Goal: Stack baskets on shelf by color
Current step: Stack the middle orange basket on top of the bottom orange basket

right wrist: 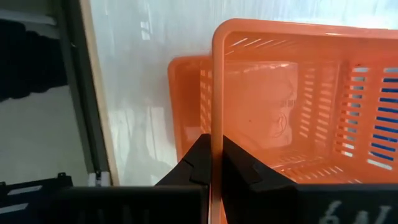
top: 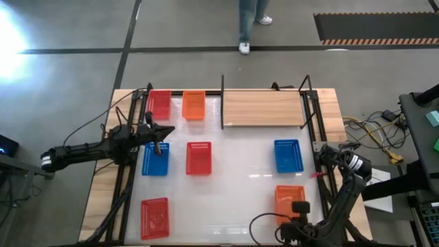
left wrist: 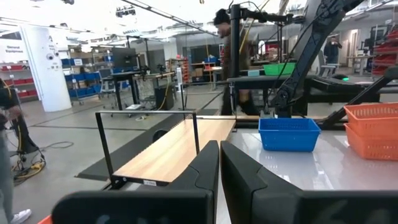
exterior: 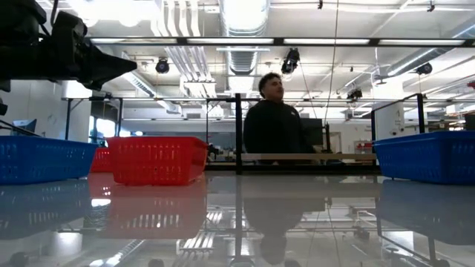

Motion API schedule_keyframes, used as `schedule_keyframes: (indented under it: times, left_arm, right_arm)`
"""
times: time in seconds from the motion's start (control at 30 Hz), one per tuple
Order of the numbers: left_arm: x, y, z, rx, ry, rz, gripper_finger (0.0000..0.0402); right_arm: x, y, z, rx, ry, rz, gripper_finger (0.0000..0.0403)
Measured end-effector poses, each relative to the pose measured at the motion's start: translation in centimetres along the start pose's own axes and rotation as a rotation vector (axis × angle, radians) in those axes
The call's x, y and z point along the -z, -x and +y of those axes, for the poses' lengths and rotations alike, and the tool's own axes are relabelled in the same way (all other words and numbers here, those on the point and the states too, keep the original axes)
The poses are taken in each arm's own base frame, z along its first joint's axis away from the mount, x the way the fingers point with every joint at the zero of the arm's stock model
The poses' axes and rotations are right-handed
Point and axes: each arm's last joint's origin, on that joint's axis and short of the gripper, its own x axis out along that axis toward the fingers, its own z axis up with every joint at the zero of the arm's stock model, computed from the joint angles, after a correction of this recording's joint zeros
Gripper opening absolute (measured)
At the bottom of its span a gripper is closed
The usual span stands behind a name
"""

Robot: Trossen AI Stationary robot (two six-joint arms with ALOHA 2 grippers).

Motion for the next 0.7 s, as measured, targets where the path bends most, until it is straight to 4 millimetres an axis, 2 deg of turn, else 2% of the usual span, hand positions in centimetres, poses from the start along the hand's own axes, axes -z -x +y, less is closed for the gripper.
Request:
schedule_keyframes:
  times: [0.17, 0.47, 0.7]
  left_arm:
    - [0.04, -0.07, -0.01, 0.001, -0.001, 0.004, 0.0000]
    - [0.03, -0.09, -0.01, 0.002, 0.000, 0.003, 0.0000]
    - [0.13, -0.15, -0.04, 0.009, 0.007, 0.013, 0.0000]
  right_arm:
    - [0.10, -0.75, 0.23, -0.025, 0.022, 0.019, 0.0008]
    - [-0.04, -0.66, 0.42, -0.048, 0.018, 0.004, 0.0009]
    - [-0.28, -0.69, 0.34, -0.053, -0.032, 0.005, 0.0047]
